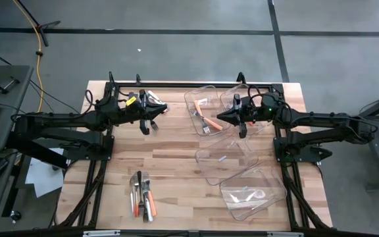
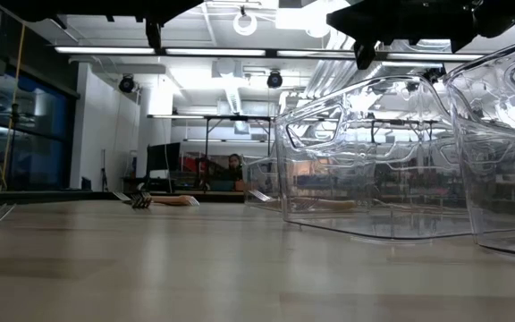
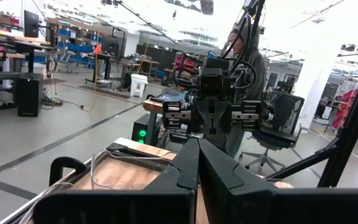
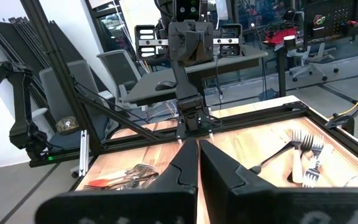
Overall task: Sort silverware by color (type)
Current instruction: Put the black fork into the middle transparent bin
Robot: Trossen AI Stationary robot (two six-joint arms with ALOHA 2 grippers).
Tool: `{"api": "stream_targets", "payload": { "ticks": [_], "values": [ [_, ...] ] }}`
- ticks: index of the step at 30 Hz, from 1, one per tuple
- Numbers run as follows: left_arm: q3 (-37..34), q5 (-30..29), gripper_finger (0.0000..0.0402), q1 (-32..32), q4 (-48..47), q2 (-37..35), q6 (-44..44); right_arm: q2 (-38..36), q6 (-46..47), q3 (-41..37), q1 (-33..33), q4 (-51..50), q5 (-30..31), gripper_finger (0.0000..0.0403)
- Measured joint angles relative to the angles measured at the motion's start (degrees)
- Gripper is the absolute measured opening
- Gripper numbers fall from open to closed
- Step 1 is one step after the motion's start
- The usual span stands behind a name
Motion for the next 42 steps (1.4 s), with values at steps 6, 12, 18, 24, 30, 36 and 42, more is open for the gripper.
{"api": "stream_targets", "payload": {
  "ticks": [6, 12, 18, 24, 30, 36, 42],
  "values": [
    [0.0, -3.6, 0.0001, 0.0, 0.0, 0.0, 0.0, 0.0, 0.0, 0.0, 0.0, 0.0, 0.0, 0.0],
    [0.0, -14.2, 0.0019, 0.0, -6.1, 0.0, -2.8, 0.0, 0.0, 0.0, 0.0, 0.0, 0.0, 0.0],
    [3.7, -21.9, 0.0096, 2.7, -26.0, 0.3, -12.4, 0.0, 0.0, 0.0, 0.0, 0.0, 0.0, 0.0],
    [8.8, -25.4, 0.018, 9.5, -42.6, 3.8, -20.1, 0.0, 0.0, 0.0, 0.0, 0.0, 0.0, 0.0],
    [9.8, -20.3, 0.0218, 16.0, -50.9, 11.8, -24.2, 0.0, 1.1, 0.0, 0.0, 0.0, 0.0, 0.0],
    [9.8, -17.4, 0.0218, 18.6, -51.8, 20.7, -30.1, 0.0, 1.1, 0.0, 0.0, -0.1, 0.0, 0.0],
    [9.8, -17.6, 0.0216, 20.2, -56.1, 27.3, -41.9, 0.0, 1.1, 0.0, 0.0, -1.0, 0.0, 0.0]
  ]
}}
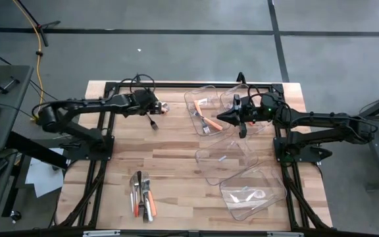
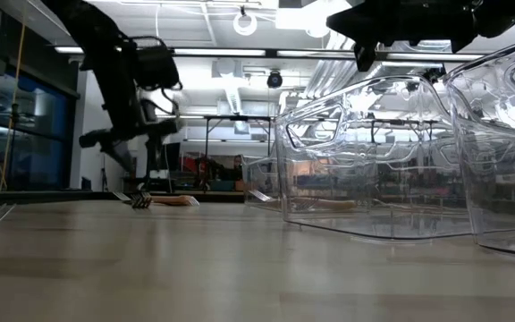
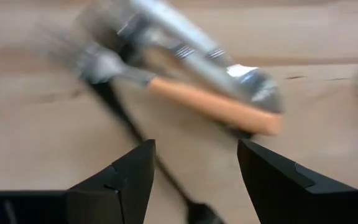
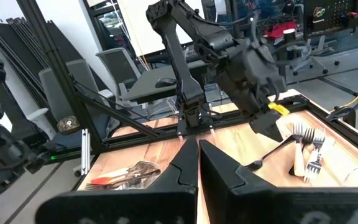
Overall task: Sort silverware by color (type)
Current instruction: Put the black fork into the middle transparent bin
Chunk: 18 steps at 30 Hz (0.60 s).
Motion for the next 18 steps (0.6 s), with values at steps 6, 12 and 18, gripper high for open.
{"api": "stream_targets", "payload": {
  "ticks": [6, 12, 18],
  "values": [
    [-1.0, 0.0, 0.0215, 0.1, -2.4, 3.2, -9.6, 0.0, 0.0, 0.0, 0.0, -0.7, 0.0, 0.0],
    [-2.3, -0.4, 0.0215, 0.4, 0.4, 5.7, -13.7, 0.0, 0.0, 0.0, 0.0, -0.9, 0.0, 0.0],
    [-2.3, -0.2, 0.0214, 0.5, 3.2, 9.8, -15.5, 0.0, 0.0, 0.0, 0.0, -1.2, 0.0, 0.0]
  ]
}}
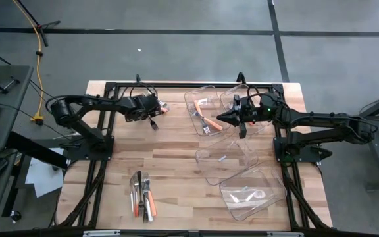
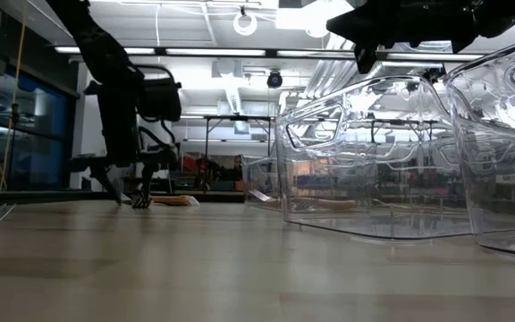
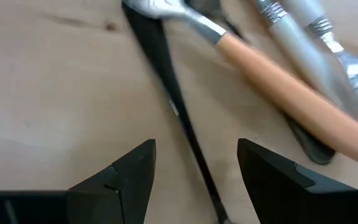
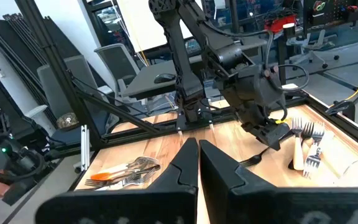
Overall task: Sort silverware by color (type)
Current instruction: Put the black fork into the middle transparent bin
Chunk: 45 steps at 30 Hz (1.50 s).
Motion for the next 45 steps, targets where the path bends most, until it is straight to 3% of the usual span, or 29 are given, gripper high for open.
{"api": "stream_targets", "payload": {
  "ticks": [6, 14, 16, 26, 34, 40, 45],
  "values": [
    [0.2, -0.5, 0.0171, 0.0, -0.5, 1.9, -2.1, 0.0, 0.0, 0.0, 0.0, -0.2, 0.0, 0.0],
    [0.0, -0.7, 0.0026, -0.2, -2.3, 1.0, 1.4, 0.0, -0.2, 0.0, 0.0, -1.2, 0.0, 0.0],
    [0.0, -0.7, 0.0009, -0.2, -2.5, 0.4, 2.2, 0.0, -0.2, 0.0, 0.0, -1.3, 0.0, 0.0],
    [-0.2, -0.4, 0.0004, -0.5, -8.9, -3.5, 4.8, 0.0, -0.2, 0.0, 0.0, -1.3, 0.0, 0.0],
    [-0.2, -1.0, 0.0002, -0.5, -15.4, -12.4, 8.0, 0.0, -0.2, 0.0, 0.0, -1.4, 0.0, 0.0],
    [-0.1, 4.6, 0.0001, -0.5, -17.9, -19.2, 11.6, 0.0, -0.2, 0.0, 0.0, -1.5, 0.0, 0.0],
    [-0.1, 5.3, 0.0001, -0.5, -20.1, -23.1, 11.9, 0.0, -0.1, 0.0, 0.0, -1.5, 0.0, 0.0]
  ]
}}
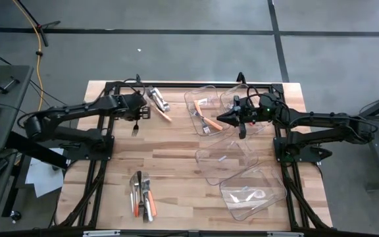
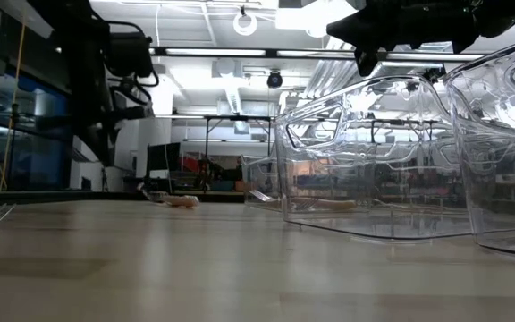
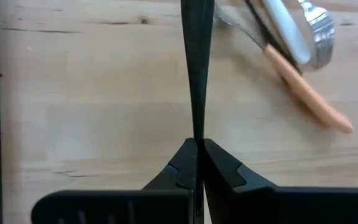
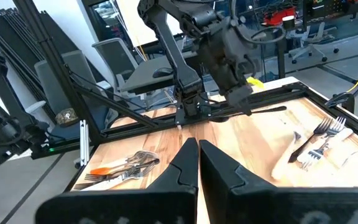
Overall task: Sort silverware by color (type)
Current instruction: Put the black fork into the middle transparent bin
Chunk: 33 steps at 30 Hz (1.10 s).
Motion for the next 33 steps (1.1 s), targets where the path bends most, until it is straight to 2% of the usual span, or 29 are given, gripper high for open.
{"api": "stream_targets", "payload": {
  "ticks": [6, 9, 13, 19, 24, 28, 33],
  "values": [
    [0.0, 1.4, 0.0001, -0.1, -0.4, -3.0, 0.4, 0.0, 0.0, 0.0, 0.0, 0.0, 0.0, 0.0],
    [0.0, 2.6, 0.0001, -1.3, 3.4, -4.4, 4.6, 0.0, 0.0, 0.0, 0.0, 0.0, 0.0, 0.0],
    [0.0, 2.8, 0.0001, -4.8, 16.4, -6.2, 11.3, 0.0, 0.0, 0.0, 0.0, 0.0, 0.0, 0.0],
    [0.0, 3.1, 0.0001, -11.7, 45.6, -6.3, 23.8, 0.0, 1.8, 0.0, 0.0, 1.2, 0.0, 0.0],
    [0.1, 7.5, 0.0001, -16.2, 63.6, -6.3, 32.1, 0.0, 5.0, 0.0, 0.8, 4.7, 0.1, 0.0],
    [0.1, 10.2, 0.0001, -19.7, 72.5, -6.4, 36.2, 0.0, 4.6, 0.0, 3.1, 8.0, 0.1, 0.0],
    [1.4, 10.5, 0.0001, -23.4, 74.1, -6.4, 40.5, 0.0, 4.6, 0.0, 5.9, 9.1, 1.1, 0.0]
  ]
}}
